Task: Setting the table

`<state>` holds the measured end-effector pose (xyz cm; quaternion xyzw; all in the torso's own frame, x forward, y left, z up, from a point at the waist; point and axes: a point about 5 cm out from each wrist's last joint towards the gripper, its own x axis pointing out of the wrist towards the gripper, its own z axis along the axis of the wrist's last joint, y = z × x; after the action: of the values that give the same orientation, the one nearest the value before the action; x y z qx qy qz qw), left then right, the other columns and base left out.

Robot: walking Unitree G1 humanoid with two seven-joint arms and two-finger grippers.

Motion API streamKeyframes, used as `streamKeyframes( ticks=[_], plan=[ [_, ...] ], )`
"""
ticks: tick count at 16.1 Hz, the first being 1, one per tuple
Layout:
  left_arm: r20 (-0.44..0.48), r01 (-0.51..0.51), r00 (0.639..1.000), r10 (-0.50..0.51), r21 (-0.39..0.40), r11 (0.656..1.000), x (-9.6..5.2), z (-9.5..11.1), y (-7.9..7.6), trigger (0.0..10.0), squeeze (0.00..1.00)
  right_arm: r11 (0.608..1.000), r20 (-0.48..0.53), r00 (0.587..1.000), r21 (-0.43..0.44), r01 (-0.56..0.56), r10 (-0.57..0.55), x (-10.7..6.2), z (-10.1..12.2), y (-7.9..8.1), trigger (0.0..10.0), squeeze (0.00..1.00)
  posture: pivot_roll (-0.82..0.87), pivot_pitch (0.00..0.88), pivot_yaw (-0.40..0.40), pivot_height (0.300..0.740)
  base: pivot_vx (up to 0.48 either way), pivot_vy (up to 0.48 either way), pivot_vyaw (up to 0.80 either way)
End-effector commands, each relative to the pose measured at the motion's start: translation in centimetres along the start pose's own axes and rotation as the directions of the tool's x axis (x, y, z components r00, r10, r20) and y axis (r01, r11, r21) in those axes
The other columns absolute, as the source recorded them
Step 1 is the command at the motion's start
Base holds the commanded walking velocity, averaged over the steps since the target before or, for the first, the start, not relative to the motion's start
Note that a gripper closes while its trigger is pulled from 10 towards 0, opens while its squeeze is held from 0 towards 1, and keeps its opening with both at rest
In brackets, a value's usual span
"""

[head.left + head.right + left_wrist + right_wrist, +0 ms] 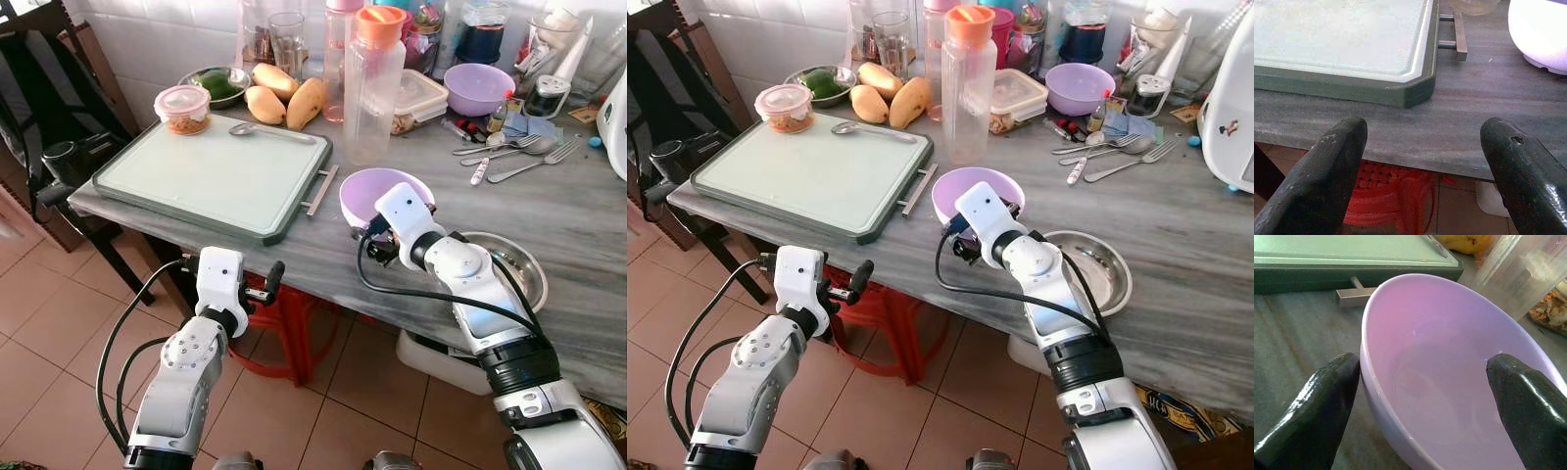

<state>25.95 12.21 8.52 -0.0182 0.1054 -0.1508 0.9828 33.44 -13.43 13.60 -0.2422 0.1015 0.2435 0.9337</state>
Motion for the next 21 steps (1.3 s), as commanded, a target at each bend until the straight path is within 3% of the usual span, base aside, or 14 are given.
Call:
streamKeyframes(
  ticks=[1, 9, 13, 15, 21],
  plan=[
    [-0.017, 0.001, 1.0, -0.001, 0.008, 1.0, 0.0, -0.2, 0.2, 10.0, 0.0, 1.0, 0.029, 0.999, -0.008, 0.018, -0.018, -0.2, 0.9, -0.4, 10.0, 1.0, -0.03, 0.02, 0.06, 0.74, 0.0, 0.0, 0.0],
    [-0.022, 0.001, 1.0, -0.001, 0.011, 1.0, 0.1, -0.2, 0.1, 10.0, 0.0, 0.998, 0.052, 0.997, -0.006, 0.056, -0.056, -0.3, 1.6, -0.7, 10.0, 1.0, -0.03, 0.013, 0.056, 0.74, 0.0, 0.0, 0.0],
    [-0.029, 0.006, 1.0, -0.005, 0.016, 1.0, 0.1, -0.4, 0.1, 10.0, 0.0, 0.998, 0.006, 0.998, -0.013, -0.06, 0.06, -0.6, 0.5, 1.3, 10.0, 1.0, -0.03, 0.009, 0.057, 0.74, 0.0, 0.0, 0.0],
    [-0.034, 0.008, 0.999, -0.007, 0.016, 1.0, 0.1, -0.4, 0.1, 10.0, 0.0, 0.998, 0.005, 0.999, -0.011, -0.054, 0.054, -0.8, 0.5, 1.3, 10.0, 1.0, -0.03, 0.009, 0.058, 0.74, 0.0, 0.0, 0.0],
    [-0.038, 0.01, 0.999, -0.01, 0.012, 1.0, 0.0, -0.5, 0.1, 10.0, 0.0, 1.0, 0.069, 0.998, -0.003, -0.01, 0.01, -1.6, 2.2, 1.3, 10.0, 1.0, -0.03, 0.015, 0.06, 0.74, 0.0, 0.0, 0.0]
  ],
)
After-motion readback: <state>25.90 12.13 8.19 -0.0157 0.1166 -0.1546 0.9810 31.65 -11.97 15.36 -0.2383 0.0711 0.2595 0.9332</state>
